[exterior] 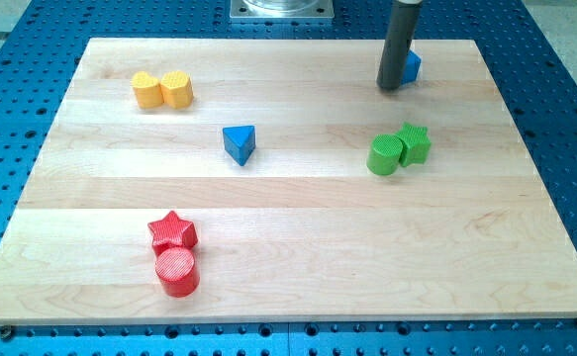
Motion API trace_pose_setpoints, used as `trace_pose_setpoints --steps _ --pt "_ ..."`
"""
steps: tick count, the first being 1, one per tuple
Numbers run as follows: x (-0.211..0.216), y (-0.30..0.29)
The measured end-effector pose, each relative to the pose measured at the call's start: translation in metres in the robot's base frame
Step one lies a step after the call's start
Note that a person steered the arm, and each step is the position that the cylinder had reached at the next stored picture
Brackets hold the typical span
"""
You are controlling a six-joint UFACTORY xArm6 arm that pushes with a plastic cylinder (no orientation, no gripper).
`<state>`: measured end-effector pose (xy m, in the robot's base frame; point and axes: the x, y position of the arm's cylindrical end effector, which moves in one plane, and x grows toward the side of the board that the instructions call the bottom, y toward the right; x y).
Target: Point your arm at bottom right of the hexagon
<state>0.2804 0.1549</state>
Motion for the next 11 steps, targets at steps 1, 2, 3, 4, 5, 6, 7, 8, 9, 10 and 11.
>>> trace_pose_setpoints --steps 1,2,3,4,5,6,7,8,9,10,11 --pt "-0.031 0.021" --pt "-0.031 0.025" --pt "-0.028 -0.021" --pt "-0.024 -0.061" --pt "-0.018 -0.079" --pt "-0.018 -0.079" --pt "-0.007 -0.086" --pt "0.032 -0.13" --pt "0.041 -0.207" --pt "0.07 -0.292" --pt "0.097 -0.347"
